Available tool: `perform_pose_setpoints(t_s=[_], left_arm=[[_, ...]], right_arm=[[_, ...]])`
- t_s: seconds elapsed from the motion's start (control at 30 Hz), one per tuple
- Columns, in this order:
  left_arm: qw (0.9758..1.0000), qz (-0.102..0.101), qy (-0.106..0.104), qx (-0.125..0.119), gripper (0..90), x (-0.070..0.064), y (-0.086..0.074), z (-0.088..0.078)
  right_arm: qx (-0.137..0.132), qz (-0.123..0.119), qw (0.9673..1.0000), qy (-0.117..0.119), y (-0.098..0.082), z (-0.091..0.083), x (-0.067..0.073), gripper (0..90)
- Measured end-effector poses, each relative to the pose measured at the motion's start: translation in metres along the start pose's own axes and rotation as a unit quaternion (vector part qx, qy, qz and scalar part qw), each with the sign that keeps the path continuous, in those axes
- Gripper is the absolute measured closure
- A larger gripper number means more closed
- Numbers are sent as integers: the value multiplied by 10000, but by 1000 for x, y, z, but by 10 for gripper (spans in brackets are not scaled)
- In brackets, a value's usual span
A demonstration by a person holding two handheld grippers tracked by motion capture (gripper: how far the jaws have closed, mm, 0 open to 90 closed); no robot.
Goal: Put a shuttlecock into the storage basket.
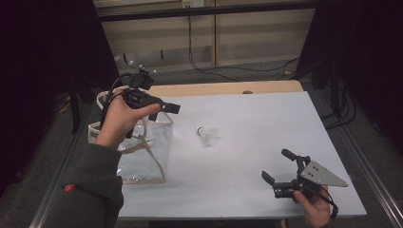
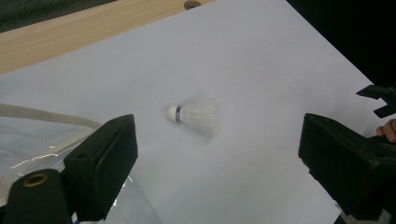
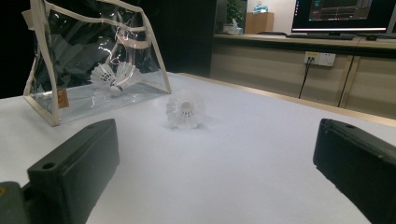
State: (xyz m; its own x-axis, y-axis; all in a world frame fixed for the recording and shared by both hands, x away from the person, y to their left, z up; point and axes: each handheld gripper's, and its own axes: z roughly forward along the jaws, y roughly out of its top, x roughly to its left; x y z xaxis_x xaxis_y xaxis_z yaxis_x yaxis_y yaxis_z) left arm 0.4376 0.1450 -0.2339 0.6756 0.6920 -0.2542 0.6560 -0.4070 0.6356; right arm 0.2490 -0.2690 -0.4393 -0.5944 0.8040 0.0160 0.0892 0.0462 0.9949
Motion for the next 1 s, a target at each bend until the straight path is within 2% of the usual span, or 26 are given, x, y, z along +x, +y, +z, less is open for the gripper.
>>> perform_pose_setpoints(t_s=[0.53,0.67,0.93,1.0], left_arm=[[9998,95,-31,166,112,-6,-2,19],[9999,66,-33,120,109,-7,-1,24],[9998,153,-43,155,106,-12,-1,32],[9997,198,16,174,106,-14,-1,33]], right_arm=[[12,-1,10000,-6,0,0,0,4],[13,0,10000,-5,0,0,0,4],[-10,20,10000,-16,0,0,0,4],[-9,1,10000,-1,0,1,0,4]])
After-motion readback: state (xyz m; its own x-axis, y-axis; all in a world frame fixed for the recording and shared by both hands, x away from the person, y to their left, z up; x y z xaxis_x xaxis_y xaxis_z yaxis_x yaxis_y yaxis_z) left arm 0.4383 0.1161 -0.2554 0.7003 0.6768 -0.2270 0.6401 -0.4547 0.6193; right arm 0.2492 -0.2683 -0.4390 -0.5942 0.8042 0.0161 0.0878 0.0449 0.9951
